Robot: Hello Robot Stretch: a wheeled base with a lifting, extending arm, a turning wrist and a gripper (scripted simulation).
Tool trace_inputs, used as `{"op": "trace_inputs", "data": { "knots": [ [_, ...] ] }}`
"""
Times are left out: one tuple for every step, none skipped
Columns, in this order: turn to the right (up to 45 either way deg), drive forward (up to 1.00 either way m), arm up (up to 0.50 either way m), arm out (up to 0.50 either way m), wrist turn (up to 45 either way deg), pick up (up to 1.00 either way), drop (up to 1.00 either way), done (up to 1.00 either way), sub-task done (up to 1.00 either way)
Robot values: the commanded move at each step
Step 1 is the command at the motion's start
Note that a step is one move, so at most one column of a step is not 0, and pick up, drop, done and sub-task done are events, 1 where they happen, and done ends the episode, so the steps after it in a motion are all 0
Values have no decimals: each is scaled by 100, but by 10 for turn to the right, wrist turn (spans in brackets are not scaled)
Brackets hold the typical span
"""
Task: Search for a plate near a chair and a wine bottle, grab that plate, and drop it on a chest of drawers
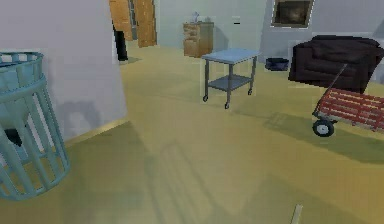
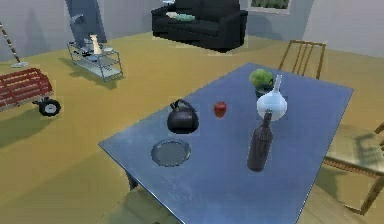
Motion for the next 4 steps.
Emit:
{"op": "trace_inputs", "data": {
  "knots": [
    [0,0,26,0,0,0,0,0,0],
    [0,0,0,36,0,0,0,0,0],
    [0,0,0,0,450,0,0,0,0],
    [0,0,0,0,450,0,0,0,0]
  ]
}}
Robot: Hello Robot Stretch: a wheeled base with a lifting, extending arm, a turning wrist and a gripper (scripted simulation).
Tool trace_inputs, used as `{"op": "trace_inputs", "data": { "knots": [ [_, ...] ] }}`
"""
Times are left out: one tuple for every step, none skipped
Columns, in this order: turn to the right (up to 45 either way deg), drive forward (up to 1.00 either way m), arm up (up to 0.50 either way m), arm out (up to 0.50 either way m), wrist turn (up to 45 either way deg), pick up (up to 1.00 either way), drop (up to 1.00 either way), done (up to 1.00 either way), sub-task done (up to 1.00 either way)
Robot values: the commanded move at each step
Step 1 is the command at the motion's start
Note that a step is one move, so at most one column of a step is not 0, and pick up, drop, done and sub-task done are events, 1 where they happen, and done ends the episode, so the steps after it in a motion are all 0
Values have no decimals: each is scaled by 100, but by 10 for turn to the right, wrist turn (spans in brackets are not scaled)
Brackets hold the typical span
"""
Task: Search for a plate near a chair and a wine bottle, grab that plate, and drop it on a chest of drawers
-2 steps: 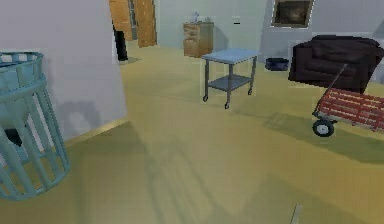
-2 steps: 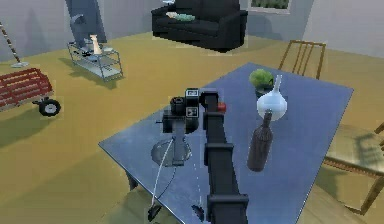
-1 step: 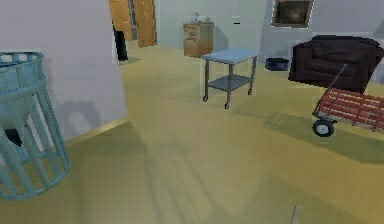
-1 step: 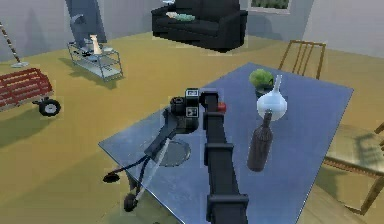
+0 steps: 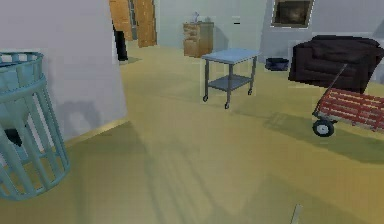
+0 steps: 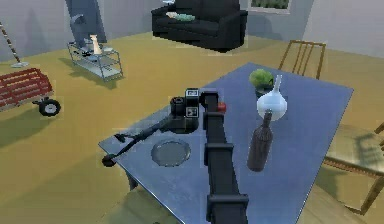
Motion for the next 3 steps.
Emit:
{"op": "trace_inputs", "data": {
  "knots": [
    [0,0,0,0,450,0,0,0,0],
    [0,0,0,0,240,0,0,0,0],
    [0,0,-30,0,0,0,0,0,0]
  ]
}}
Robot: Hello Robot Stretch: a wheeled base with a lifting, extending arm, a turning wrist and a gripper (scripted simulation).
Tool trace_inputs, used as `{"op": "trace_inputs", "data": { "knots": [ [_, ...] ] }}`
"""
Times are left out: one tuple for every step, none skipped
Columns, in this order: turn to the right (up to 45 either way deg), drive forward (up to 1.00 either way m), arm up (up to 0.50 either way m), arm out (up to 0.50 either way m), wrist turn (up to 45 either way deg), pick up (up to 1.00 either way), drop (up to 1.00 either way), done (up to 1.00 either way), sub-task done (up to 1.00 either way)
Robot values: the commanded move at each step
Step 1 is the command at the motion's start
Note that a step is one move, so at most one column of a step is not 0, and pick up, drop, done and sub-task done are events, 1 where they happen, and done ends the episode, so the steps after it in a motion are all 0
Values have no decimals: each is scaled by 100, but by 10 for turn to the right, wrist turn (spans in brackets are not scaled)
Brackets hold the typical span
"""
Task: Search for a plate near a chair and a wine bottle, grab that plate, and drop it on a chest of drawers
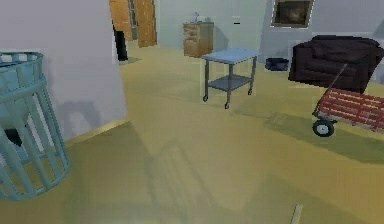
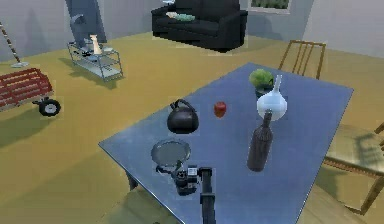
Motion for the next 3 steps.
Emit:
{"op": "trace_inputs", "data": {
  "knots": [
    [0,0,0,0,0,100,0,0,0],
    [0,0,10,0,0,0,0,0,0],
    [0,0,32,0,0,0,0,0,0]
  ]
}}
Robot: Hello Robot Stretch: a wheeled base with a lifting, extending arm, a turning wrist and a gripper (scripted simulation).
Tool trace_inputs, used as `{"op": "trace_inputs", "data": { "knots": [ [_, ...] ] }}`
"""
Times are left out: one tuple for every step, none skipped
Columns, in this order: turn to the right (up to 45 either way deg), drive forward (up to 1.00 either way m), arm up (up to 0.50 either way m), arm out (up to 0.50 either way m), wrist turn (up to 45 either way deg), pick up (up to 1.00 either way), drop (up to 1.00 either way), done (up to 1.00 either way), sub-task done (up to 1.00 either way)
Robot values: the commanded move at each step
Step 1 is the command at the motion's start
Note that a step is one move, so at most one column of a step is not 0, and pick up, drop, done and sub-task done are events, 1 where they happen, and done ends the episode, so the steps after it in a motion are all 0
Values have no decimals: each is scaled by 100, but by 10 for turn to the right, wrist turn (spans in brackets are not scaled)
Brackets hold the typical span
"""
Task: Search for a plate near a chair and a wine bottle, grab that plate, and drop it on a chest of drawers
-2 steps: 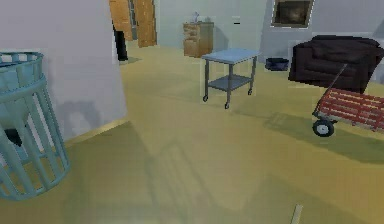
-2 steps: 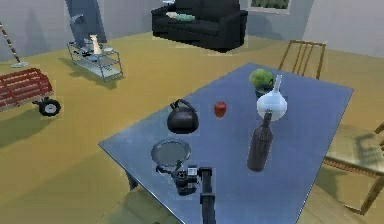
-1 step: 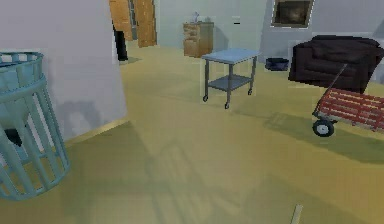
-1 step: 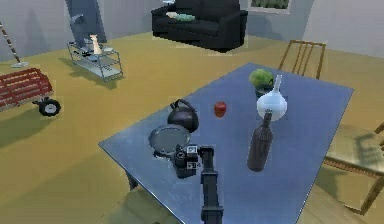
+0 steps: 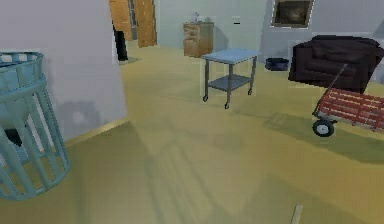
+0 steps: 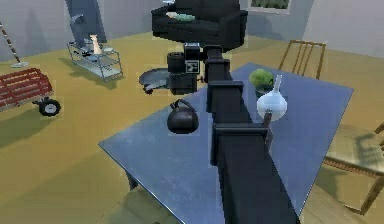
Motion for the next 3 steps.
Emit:
{"op": "trace_inputs", "data": {
  "knots": [
    [0,0,0,0,-450,0,0,0,0],
    [0,0,0,0,-450,0,0,0,0],
    [0,0,0,0,-180,0,0,0,0]
  ]
}}
